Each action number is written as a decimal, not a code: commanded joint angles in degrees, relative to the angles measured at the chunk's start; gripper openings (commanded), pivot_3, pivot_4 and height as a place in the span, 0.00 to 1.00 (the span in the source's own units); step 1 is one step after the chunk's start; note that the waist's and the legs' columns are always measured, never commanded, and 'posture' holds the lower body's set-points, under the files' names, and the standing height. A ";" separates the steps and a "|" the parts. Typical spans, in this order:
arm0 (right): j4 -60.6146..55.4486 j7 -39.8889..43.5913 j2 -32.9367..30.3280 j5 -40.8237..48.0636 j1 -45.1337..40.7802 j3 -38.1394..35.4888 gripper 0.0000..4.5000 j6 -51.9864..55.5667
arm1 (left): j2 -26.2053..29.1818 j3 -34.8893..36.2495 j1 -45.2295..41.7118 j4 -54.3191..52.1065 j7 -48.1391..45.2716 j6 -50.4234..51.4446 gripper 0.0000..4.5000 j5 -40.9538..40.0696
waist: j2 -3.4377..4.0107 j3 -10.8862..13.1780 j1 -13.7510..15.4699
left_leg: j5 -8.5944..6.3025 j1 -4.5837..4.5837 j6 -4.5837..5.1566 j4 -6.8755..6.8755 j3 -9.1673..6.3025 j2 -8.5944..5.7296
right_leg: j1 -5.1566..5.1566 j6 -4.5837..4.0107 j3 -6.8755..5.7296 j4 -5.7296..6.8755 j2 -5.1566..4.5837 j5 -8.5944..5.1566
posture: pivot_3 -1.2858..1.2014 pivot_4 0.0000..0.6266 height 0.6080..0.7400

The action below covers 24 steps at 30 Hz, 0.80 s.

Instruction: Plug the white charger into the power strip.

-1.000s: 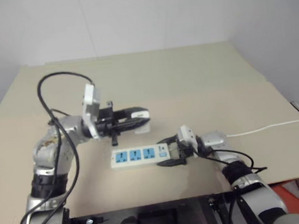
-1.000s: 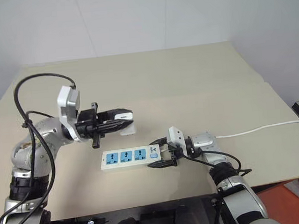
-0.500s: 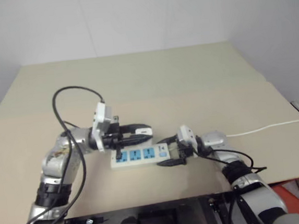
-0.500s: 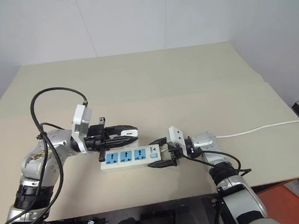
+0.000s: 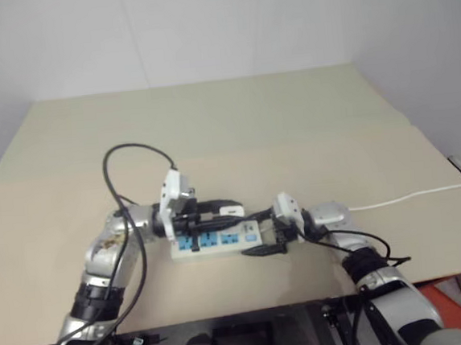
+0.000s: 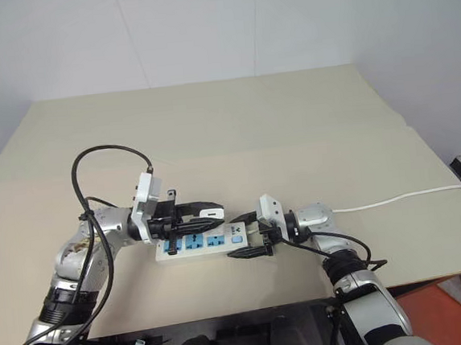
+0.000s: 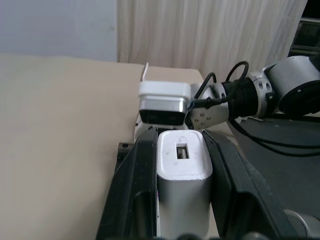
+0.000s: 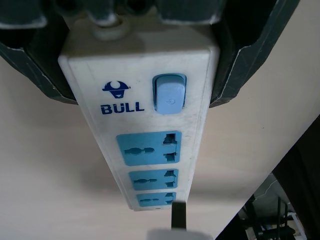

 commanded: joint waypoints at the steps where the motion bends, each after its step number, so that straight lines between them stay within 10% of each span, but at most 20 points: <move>1: 3.51 -0.38 0.21 -2.78 1.74 2.03 0.76 1.90 | -0.05 0.33 0.68 0.25 -0.06 -2.15 0.23 0.63 | 0.00 0.00 -0.01 | 0.00 0.01 0.00 0.00 0.00 0.00 | 0.00 0.00 0.00 0.00 0.00 0.00 | 0.52 0.24 1.00; 24: 3.42 -0.97 0.03 -2.78 1.92 1.87 0.76 2.30 | -0.62 -1.22 1.56 2.96 -0.92 -4.57 0.23 2.55 | 0.00 0.00 0.03 | 0.00 0.01 0.00 -0.02 -0.01 0.00 | 0.01 0.00 -0.01 0.00 -0.01 0.00 | 0.52 0.24 1.00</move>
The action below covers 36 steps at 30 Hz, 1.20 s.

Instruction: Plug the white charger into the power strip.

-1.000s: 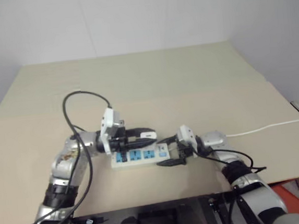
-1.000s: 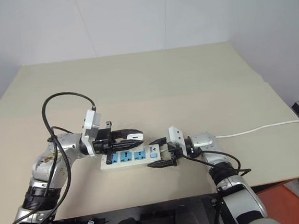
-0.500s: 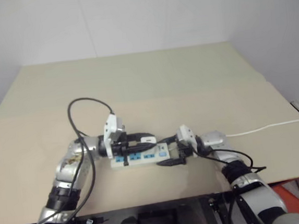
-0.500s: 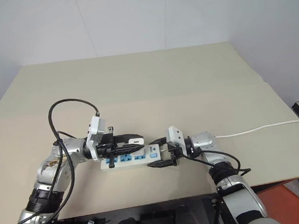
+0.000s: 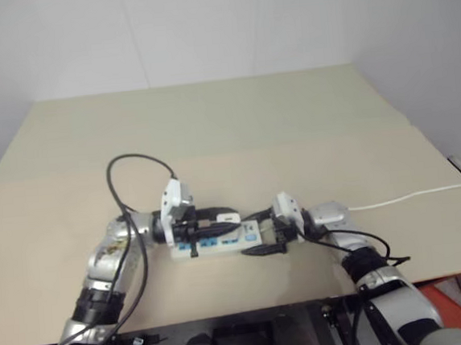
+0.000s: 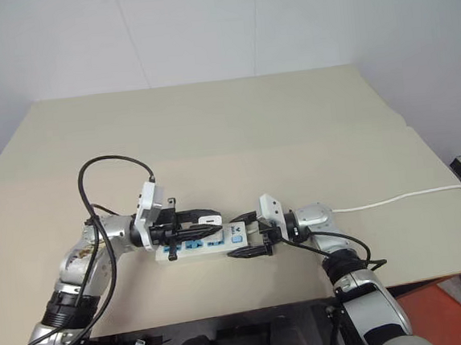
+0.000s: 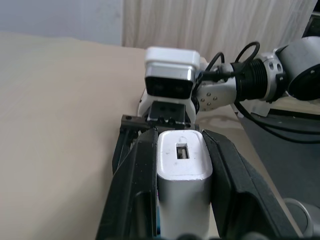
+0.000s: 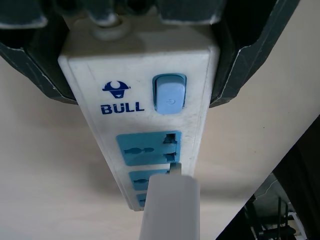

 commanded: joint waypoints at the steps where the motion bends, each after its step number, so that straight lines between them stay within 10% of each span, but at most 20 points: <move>1: 3.10 -0.76 0.00 -2.77 2.05 1.88 0.76 2.32 | -0.62 -0.30 -0.37 -0.28 -0.36 -1.74 0.23 0.33 | 0.00 0.00 0.00 | 0.00 0.00 0.00 0.00 0.00 0.00 | 0.00 0.00 0.00 0.00 0.00 0.00 | 0.52 0.24 1.00; 36: 3.09 -1.47 -0.20 -2.73 2.27 1.60 0.76 2.33 | -1.50 -0.66 -1.96 3.87 -0.83 -4.05 0.23 2.17 | 0.00 0.00 0.02 | 0.00 0.05 0.00 -0.03 -0.02 0.00 | 0.08 0.00 -0.03 -0.06 0.00 0.00 | 0.52 0.24 1.00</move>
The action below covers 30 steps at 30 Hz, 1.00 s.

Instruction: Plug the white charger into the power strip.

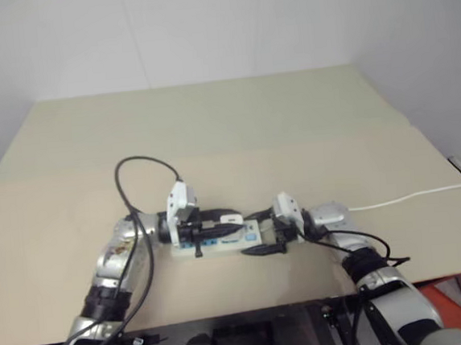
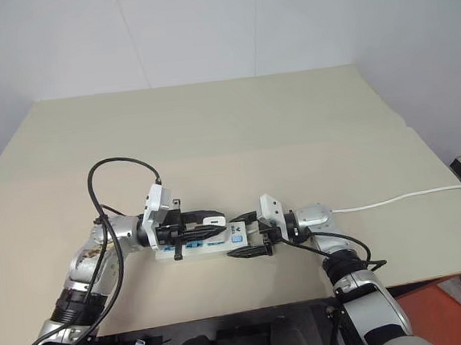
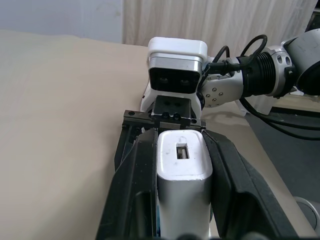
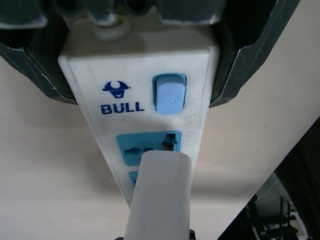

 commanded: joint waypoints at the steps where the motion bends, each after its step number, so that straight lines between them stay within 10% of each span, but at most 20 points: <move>1: 3.24 -1.02 -0.18 -2.73 2.05 1.63 0.76 2.33 | 0.34 0.29 -0.65 -0.03 -0.32 -0.96 0.23 0.49 | 0.00 0.00 0.00 | 0.00 0.00 0.00 0.00 0.00 0.00 | 0.00 0.00 0.00 0.00 0.00 0.00 | 0.52 0.24 1.00; 30: 3.22 -1.51 -0.19 -2.73 1.97 1.44 0.76 2.28 | 0.93 0.05 1.35 1.56 -0.91 -3.92 0.23 2.31 | 0.00 0.00 -0.05 | 0.00 0.03 0.00 -0.05 -0.01 0.01 | 0.04 0.00 0.00 -0.07 0.01 0.00 | 0.52 0.24 1.00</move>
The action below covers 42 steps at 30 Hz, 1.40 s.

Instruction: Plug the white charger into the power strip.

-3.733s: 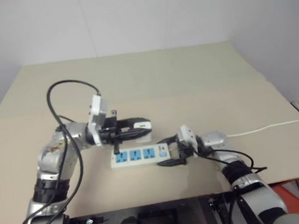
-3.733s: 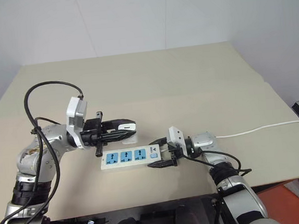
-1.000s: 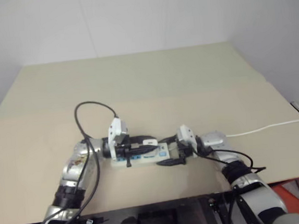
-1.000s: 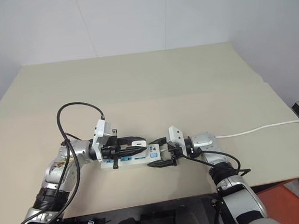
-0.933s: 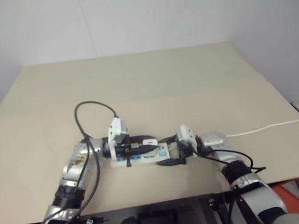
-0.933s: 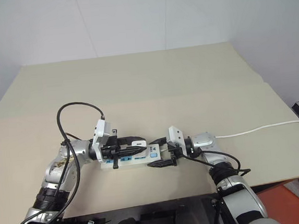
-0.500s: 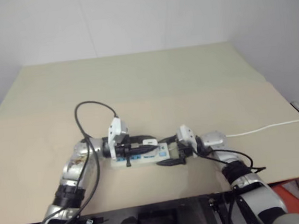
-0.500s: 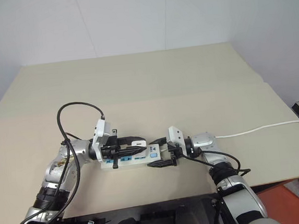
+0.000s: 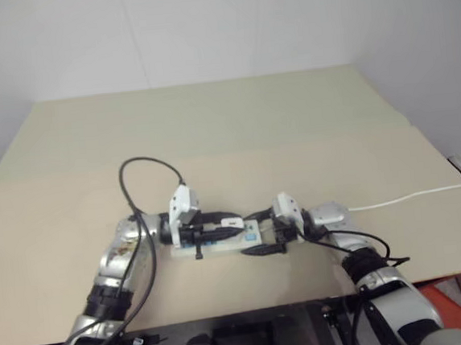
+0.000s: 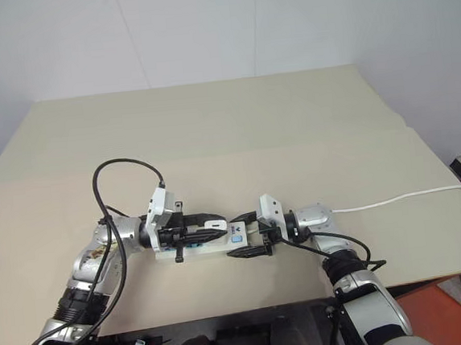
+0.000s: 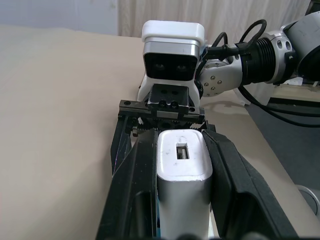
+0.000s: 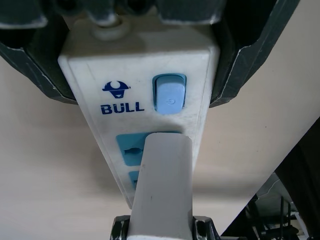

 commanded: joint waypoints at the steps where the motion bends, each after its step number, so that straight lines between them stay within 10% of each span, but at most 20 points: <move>1: 3.21 -1.39 -0.25 -2.72 1.95 1.41 0.76 2.30 | 1.22 1.41 1.37 -0.22 0.26 -1.16 0.23 0.41 | 0.00 0.00 -0.03 | 0.00 0.00 0.00 -0.01 0.00 0.00 | 0.00 0.00 0.00 0.00 0.00 0.00 | 0.52 0.24 1.00; 42: 3.45 -1.82 -0.39 -2.60 1.90 1.45 0.76 2.18 | 5.71 -1.82 4.71 1.52 -4.19 -6.00 0.23 2.47 | 0.05 -0.05 -0.19 | -0.03 0.83 0.02 -0.92 0.19 0.78 | 0.66 -0.30 0.04 -0.82 0.60 0.17 | 0.52 0.24 1.00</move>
